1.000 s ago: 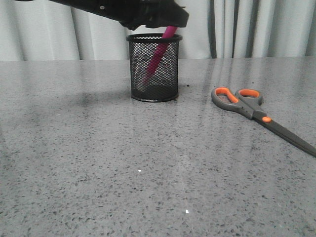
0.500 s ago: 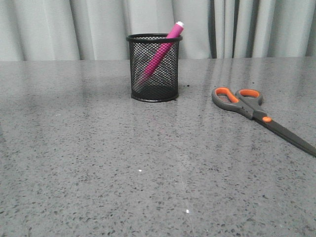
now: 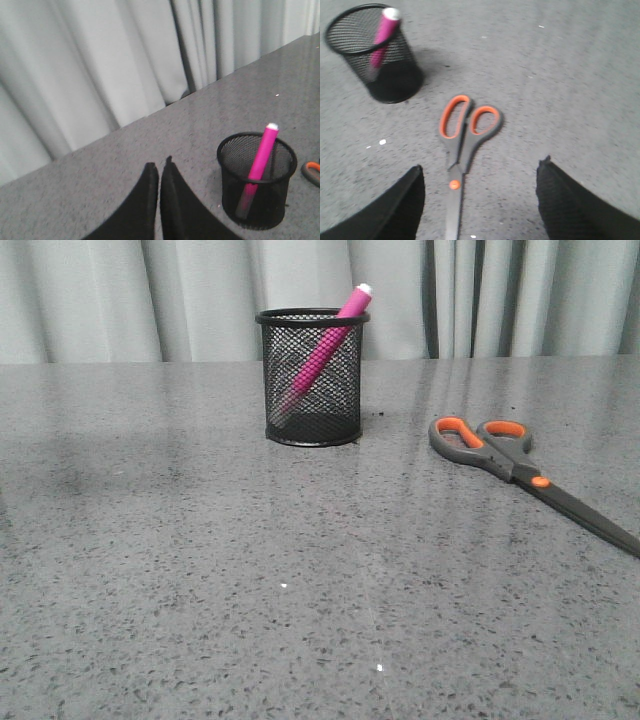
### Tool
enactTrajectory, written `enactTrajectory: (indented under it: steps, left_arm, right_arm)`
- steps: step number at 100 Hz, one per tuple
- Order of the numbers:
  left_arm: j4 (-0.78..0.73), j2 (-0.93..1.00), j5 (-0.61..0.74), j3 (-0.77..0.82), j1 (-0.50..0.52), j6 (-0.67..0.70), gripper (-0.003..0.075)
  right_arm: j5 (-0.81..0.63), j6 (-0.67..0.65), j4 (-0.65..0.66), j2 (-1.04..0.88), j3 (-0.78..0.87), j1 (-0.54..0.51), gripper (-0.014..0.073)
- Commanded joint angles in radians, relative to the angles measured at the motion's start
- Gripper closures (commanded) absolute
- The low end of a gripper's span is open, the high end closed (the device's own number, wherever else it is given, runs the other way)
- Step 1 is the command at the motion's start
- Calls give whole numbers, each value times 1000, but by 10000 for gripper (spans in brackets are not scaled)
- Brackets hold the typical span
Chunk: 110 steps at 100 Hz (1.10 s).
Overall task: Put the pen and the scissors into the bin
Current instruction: 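Move the right gripper down onto the scissors handle and close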
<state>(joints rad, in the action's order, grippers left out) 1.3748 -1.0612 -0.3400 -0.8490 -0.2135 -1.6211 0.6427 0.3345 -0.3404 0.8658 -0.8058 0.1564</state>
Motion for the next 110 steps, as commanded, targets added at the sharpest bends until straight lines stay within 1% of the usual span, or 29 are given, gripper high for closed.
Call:
enactTrajectory:
  steps: [1, 15, 21, 26, 31, 40, 52, 76, 97, 110]
  left_arm:
    - [53, 72, 39, 42, 3, 12, 739]
    - [53, 125, 41, 118, 3, 12, 739]
    - [54, 132, 41, 136, 3, 12, 739]
    - [58, 137, 41, 147, 3, 12, 739]
    - [58, 137, 39, 150, 3, 12, 739]
    - [67, 137, 39, 154, 3, 12, 739]
    - [84, 137, 39, 154, 3, 12, 739]
    - [84, 137, 39, 154, 3, 12, 739]
    - [84, 137, 39, 154, 3, 12, 739]
    - [86, 137, 39, 154, 3, 12, 739]
  right_arm:
    - [27, 30, -3, 57, -98, 32, 162]
    - [189, 30, 9, 213, -232, 77, 162]
    - [247, 0, 21, 288, -284, 93, 170]
    - [292, -58, 58, 345, -331, 110, 194]
    - [331, -109, 124, 400, -378, 135, 216]
    - [377, -156, 195, 482, -432, 169, 236]
    - [381, -184, 215, 572, -475, 194, 235]
    - [386, -219, 232, 687, -489, 194, 232]
    - [339, -227, 240, 708, -489, 194, 232]
    - [334, -227, 254, 709, -489, 194, 232]
